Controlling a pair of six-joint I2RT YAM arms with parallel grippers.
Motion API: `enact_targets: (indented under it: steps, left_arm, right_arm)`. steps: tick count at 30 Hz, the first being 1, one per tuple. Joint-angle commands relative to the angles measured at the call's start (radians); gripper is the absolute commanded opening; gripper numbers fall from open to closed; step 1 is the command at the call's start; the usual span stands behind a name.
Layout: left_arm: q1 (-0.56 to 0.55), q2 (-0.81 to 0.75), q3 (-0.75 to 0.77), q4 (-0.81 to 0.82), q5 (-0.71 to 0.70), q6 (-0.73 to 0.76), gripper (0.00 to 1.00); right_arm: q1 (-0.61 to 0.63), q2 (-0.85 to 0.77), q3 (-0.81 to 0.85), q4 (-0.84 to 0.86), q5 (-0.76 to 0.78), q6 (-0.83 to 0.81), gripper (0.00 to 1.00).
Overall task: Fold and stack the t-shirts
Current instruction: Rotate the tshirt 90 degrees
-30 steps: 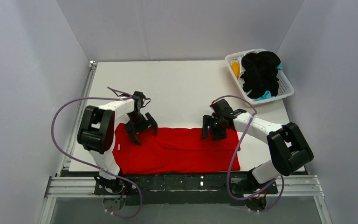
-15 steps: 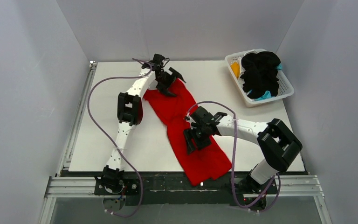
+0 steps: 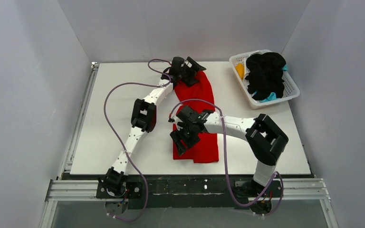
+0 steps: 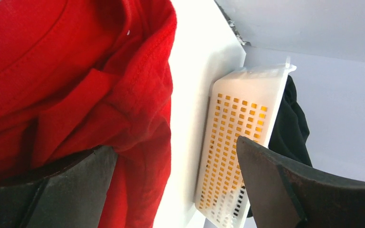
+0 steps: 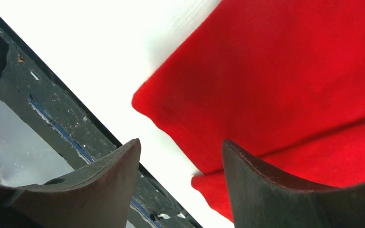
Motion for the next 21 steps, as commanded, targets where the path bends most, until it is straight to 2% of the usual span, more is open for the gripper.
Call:
enact_targets:
  steps: [1, 6, 11, 16, 18, 21]
  left_arm:
    - [0.009, 0.116, -0.041, -0.047, -0.066, 0.127, 0.98]
    - [0.007, -0.048, -0.084, -0.052, 0.060, 0.309, 0.98]
    - [0.006, -0.337, -0.165, -0.127, 0.195, 0.432, 0.98]
    - [0.007, -0.663, -0.420, -0.220, 0.328, 0.460, 0.98]
    - [0.006, -0.799, -0.585, -0.286, 0.352, 0.470, 0.98]
    - [-0.013, -1.030, -0.916, -0.302, 0.337, 0.483, 0.98]
  right_arm:
    - [-0.002, -0.052, 0.025, 0.013, 0.024, -0.035, 0.71]
    - [-0.005, -0.198, -0.009, 0.053, 0.117, -0.013, 0.73]
    - [-0.021, -0.377, -0.104, 0.060, 0.242, 0.116, 0.75]
    - [-0.072, -0.573, -0.230, 0.012, 0.333, 0.270, 0.78]
    - [-0.089, -0.649, -0.285, -0.020, 0.385, 0.341, 0.81]
    - [-0.133, -0.731, -0.356, -0.096, 0.434, 0.441, 0.87]
